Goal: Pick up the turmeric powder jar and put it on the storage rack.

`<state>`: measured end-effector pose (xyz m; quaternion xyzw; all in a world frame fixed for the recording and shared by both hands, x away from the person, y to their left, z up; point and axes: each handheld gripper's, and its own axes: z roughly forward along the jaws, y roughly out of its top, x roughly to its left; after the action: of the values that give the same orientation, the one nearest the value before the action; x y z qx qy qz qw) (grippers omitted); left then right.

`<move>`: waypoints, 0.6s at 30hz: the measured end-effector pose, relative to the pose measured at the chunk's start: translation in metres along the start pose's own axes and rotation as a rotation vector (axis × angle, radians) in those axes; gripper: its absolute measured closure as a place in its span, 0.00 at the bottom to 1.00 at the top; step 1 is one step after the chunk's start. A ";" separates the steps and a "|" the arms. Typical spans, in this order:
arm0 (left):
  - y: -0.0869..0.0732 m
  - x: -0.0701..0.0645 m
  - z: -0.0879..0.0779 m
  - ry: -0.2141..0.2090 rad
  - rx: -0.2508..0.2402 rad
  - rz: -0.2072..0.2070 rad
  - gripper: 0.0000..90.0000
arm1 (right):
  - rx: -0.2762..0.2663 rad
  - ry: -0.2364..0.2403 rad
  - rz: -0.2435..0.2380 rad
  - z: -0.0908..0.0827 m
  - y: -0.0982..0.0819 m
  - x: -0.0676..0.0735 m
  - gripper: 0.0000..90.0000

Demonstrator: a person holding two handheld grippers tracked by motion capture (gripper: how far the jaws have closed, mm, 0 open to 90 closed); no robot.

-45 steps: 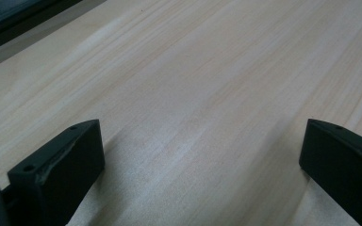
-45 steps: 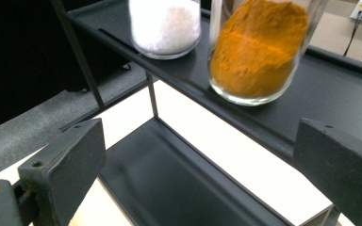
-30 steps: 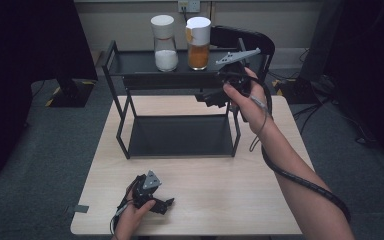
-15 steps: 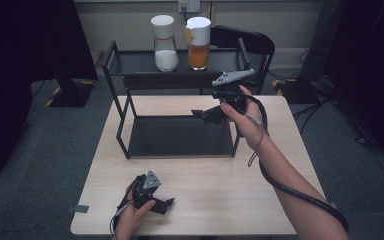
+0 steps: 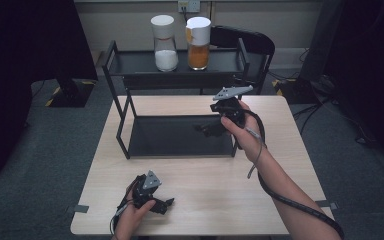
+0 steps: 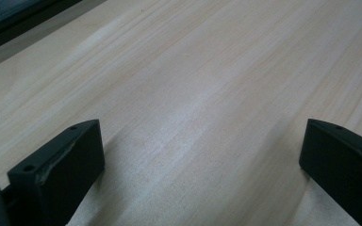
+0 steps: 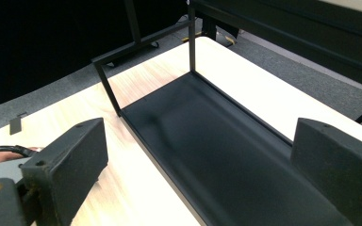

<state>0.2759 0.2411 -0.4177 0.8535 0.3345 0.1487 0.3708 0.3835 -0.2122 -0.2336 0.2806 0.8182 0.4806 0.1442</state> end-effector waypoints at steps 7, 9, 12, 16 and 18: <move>0.000 0.000 0.000 0.000 0.000 -0.001 0.00 | 0.009 0.027 0.003 0.006 -0.018 0.001 0.04; 0.000 0.000 0.000 0.000 0.000 0.000 0.00 | 0.007 0.036 0.010 0.008 -0.025 0.001 0.04; 0.000 0.000 0.000 0.000 0.000 0.000 0.00 | 0.007 0.040 0.012 0.012 -0.034 0.002 0.04; 0.000 0.000 0.000 0.000 0.000 0.000 0.00 | 0.013 0.057 0.025 0.017 -0.046 0.003 0.04; 0.000 0.000 0.000 0.000 0.000 0.000 0.00 | 0.019 0.063 0.035 0.020 -0.052 0.003 0.04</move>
<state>0.2760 0.2411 -0.4176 0.8536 0.3344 0.1487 0.3706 0.3748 -0.2159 -0.2885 0.2810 0.8218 0.4839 0.1075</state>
